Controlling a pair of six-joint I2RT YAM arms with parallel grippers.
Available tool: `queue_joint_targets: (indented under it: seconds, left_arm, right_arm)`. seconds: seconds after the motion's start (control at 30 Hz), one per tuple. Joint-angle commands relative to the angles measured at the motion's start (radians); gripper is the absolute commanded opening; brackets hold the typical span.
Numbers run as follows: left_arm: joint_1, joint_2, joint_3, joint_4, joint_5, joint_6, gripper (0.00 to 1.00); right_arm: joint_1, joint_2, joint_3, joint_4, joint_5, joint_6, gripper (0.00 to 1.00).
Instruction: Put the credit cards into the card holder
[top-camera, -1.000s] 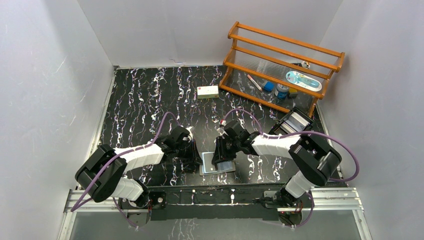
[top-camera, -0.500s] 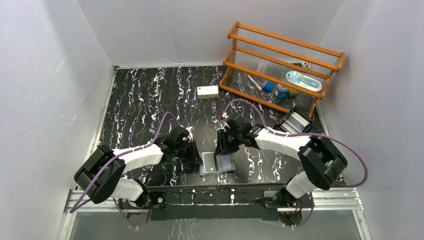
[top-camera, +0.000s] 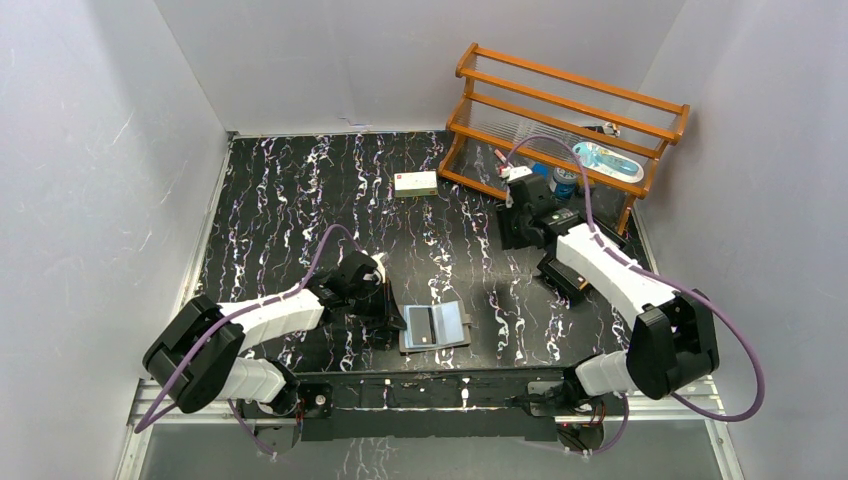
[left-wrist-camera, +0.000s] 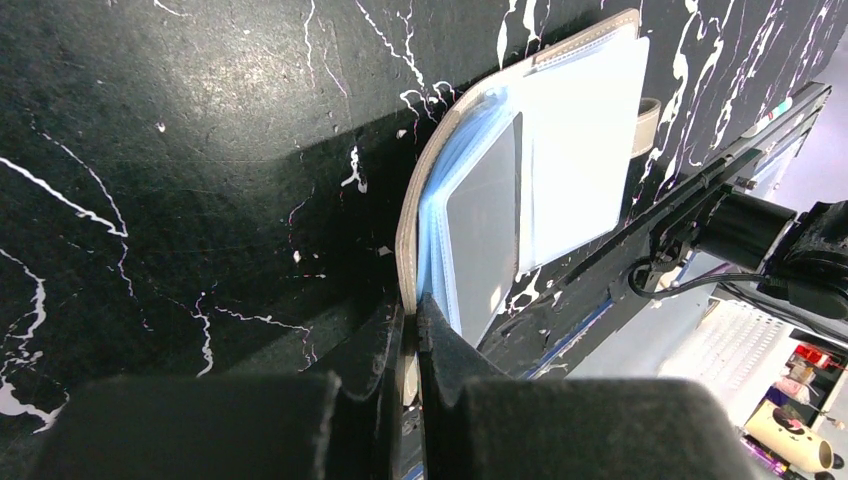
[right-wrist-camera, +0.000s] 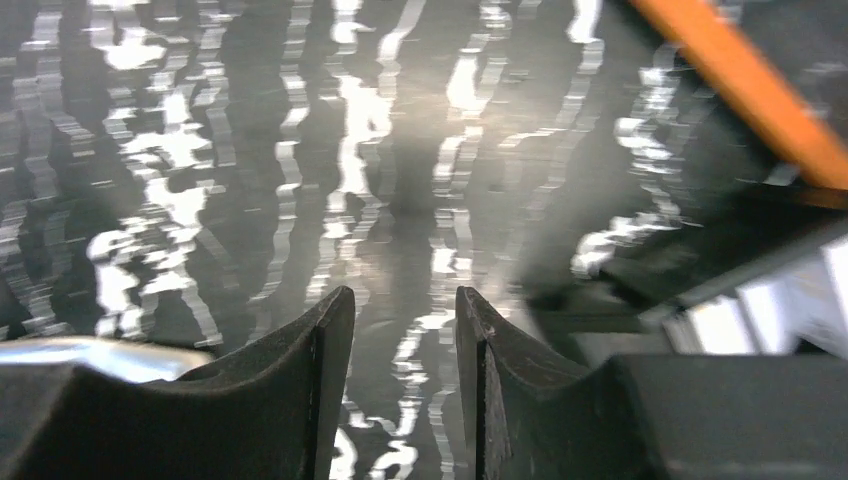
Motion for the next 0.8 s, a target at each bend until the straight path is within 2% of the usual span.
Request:
queue_joint_targets:
  seconds: [0.0,0.07,0.23,0.5,0.63,0.77]
  left_arm:
    - [0.003,-0.040,0.015,-0.016,0.032,0.012,0.00]
    - [0.003,-0.044,0.010,-0.012,0.035,0.010,0.00]
    - [0.003,-0.044,0.005,-0.005,0.041,0.011,0.00]
    - [0.003,-0.043,0.010,-0.012,0.043,0.019,0.00]
    - [0.003,-0.049,0.007,-0.013,0.041,0.019,0.00]
    - [0.003,-0.042,0.007,-0.009,0.040,0.022,0.00]
  right_arm:
    - [-0.077,-0.015,0.060,-0.063,0.240,-0.250,0.51]
    - [-0.126,-0.009,0.061,-0.067,0.286,-0.328,0.50]
    - [-0.226,-0.005,0.037,-0.033,0.282,-0.507,0.50]
    - [-0.394,0.114,0.091,-0.098,0.147,-0.572,0.47]
    - [-0.449,0.140,0.099,-0.102,0.071,-0.577,0.51]
    - [-0.463,0.169,0.109,-0.113,0.035,-0.576,0.50]
